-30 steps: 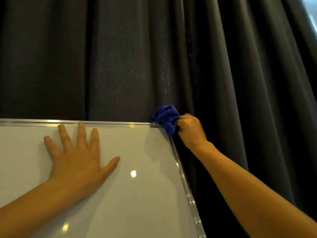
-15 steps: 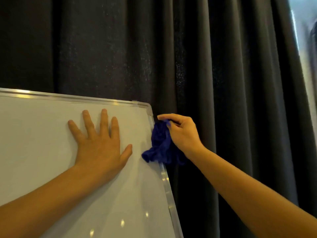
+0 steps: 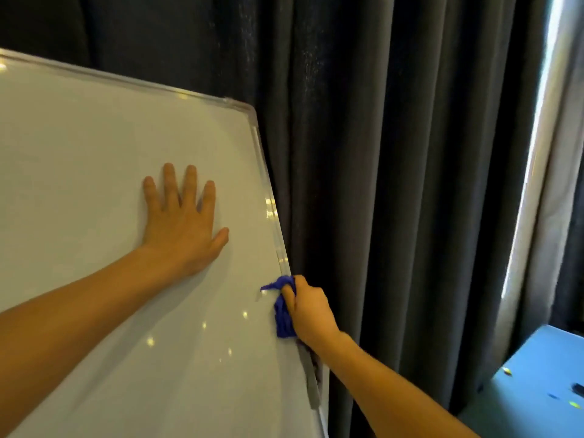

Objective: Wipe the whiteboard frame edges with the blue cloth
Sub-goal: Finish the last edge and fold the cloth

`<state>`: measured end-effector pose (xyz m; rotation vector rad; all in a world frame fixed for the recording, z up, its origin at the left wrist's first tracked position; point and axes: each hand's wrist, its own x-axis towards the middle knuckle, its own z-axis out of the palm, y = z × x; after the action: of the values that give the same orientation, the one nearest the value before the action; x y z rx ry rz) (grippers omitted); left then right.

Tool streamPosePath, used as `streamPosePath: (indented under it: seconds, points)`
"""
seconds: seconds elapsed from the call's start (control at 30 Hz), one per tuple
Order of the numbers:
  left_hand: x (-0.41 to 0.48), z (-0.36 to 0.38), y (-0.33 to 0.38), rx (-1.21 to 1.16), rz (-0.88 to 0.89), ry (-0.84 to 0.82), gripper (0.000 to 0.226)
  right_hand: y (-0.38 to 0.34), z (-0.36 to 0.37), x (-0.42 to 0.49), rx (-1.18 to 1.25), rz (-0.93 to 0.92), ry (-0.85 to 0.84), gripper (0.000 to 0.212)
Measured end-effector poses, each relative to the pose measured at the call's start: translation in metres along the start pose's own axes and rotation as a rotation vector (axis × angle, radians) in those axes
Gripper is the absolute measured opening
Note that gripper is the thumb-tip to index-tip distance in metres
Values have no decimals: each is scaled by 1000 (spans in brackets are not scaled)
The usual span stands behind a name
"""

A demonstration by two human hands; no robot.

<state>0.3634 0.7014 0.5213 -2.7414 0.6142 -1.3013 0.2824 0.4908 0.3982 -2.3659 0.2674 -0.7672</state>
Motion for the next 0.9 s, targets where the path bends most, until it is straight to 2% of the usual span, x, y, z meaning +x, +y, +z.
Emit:
streamPosePath:
  seconds: [0.1, 0.17, 0.2, 0.23, 0.33, 0.4, 0.43, 0.5, 0.57, 0.6, 0.73, 0.83, 0.9]
  points:
    - [-26, -2, -9, 35, 106, -65, 85, -19, -39, -5, -643, 10, -145, 30]
    - [-42, -13, -21, 70, 155, -106, 82, -42, -72, -14, -855, 58, -291, 24]
    - [-47, -19, -23, 76, 156, -141, 82, -54, -86, -20, -802, 85, -341, 28]
    - [-54, -29, -24, 66, 151, -190, 81, -67, -97, -32, -616, 101, -327, 31]
    - [-86, -61, -10, -96, 85, -376, 81, -103, -100, -92, 288, 209, -169, 31]
    - [-118, -83, 8, -367, 23, -510, 85, -113, -83, -133, 878, 392, -172, 35]
    - [-139, -92, 18, -562, 8, -571, 88, -116, -74, -155, 1086, 453, -181, 41]
    - [-175, -106, 37, -1019, -37, -666, 79, -114, -61, -180, 1325, 544, -180, 52]
    - [-212, -114, 45, -1309, -90, -727, 55, -111, -55, -203, 1472, 626, -185, 59]
    - [-228, -113, 45, -1369, -120, -717, 43, -108, -52, -214, 1498, 650, -187, 63]
    - [-271, -101, 41, -1487, -317, -740, 23, -83, -49, -253, 1431, 701, -193, 65]
    - [-301, -103, 51, -1539, -412, -762, 15, -56, -58, -285, 1265, 765, -227, 56]
    - [-319, -105, 67, -1387, -366, -618, 18, -34, -71, -305, 985, 747, -211, 43]
